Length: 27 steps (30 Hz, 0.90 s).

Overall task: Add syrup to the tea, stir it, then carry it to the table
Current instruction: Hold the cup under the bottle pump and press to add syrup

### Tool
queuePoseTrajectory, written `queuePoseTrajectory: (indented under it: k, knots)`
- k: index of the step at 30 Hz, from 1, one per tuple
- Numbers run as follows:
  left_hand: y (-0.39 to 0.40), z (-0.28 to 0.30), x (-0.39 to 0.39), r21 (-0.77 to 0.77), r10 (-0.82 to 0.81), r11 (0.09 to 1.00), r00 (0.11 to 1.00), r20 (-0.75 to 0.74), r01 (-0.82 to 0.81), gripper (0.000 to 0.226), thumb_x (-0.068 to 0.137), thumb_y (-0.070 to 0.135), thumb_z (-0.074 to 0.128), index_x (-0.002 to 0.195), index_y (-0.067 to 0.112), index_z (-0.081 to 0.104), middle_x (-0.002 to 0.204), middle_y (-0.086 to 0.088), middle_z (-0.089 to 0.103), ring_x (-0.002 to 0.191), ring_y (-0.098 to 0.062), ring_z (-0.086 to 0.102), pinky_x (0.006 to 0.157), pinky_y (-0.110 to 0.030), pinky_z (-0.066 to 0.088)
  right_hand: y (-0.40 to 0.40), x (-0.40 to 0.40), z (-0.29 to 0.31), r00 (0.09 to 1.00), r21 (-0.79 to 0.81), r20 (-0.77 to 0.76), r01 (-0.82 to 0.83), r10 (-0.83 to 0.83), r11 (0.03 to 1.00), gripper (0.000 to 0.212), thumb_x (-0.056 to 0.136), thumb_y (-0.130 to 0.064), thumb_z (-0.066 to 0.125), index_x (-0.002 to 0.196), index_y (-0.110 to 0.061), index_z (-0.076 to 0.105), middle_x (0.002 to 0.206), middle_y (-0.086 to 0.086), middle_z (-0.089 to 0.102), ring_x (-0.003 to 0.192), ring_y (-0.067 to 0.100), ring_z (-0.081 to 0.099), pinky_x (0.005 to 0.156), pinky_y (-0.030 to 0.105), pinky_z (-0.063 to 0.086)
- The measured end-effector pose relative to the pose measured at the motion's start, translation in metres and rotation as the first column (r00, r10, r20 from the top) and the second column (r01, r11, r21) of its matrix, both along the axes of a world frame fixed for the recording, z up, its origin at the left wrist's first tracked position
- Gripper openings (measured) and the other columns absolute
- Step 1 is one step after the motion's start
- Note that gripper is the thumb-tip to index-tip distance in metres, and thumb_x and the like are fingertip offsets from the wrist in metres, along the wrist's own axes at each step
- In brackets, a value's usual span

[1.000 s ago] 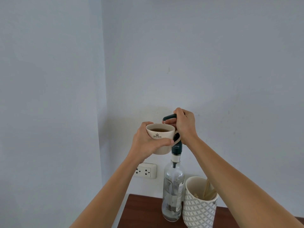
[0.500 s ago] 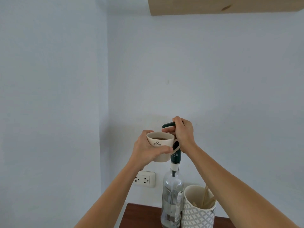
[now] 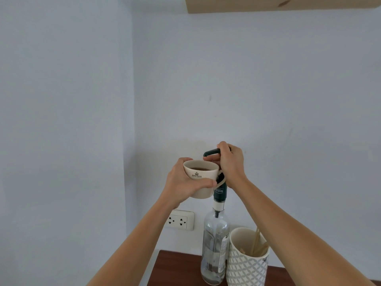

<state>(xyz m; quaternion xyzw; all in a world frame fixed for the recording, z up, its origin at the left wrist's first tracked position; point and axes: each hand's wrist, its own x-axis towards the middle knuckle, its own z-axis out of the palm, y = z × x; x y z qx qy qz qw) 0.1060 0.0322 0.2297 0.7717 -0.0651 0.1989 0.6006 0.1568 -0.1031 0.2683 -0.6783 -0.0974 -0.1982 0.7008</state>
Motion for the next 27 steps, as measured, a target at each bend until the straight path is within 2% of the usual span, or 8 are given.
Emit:
queuePoseTrajectory:
  k: [8, 27]
  knots:
    - [-0.0006, -0.0020, 0.0013, -0.010, -0.007, 1.000, 1.000, 0.000, 0.007, 0.081, 0.030, 0.047, 0.088, 0.104, 0.034, 0.056, 0.104, 0.007, 0.071, 0.097, -0.013, 0.069, 0.073, -0.031, 0.058, -0.0007, 0.0007, -0.0020, 1.000, 0.011, 0.011, 0.009, -0.009, 1.000, 0.030, 0.080, -0.024, 0.049, 0.051, -0.015, 0.049, 0.058, 0.014, 0.075, 0.059, 0.034, 0.069, 0.064, 0.043, 0.055]
    - [-0.0011, -0.0034, 0.0015, -0.013, -0.007, 1.000, 1.000, -0.014, 0.006, 0.088, 0.031, 0.048, 0.087, 0.111, 0.030, 0.056, 0.105, 0.008, 0.070, 0.094, -0.010, 0.069, 0.068, -0.026, 0.054, 0.0007, 0.0000, -0.0036, 1.000, 0.004, 0.009, 0.027, -0.027, 1.000, 0.028, 0.081, -0.022, 0.048, 0.054, -0.013, 0.049, 0.058, 0.014, 0.075, 0.057, 0.033, 0.068, 0.065, 0.043, 0.056]
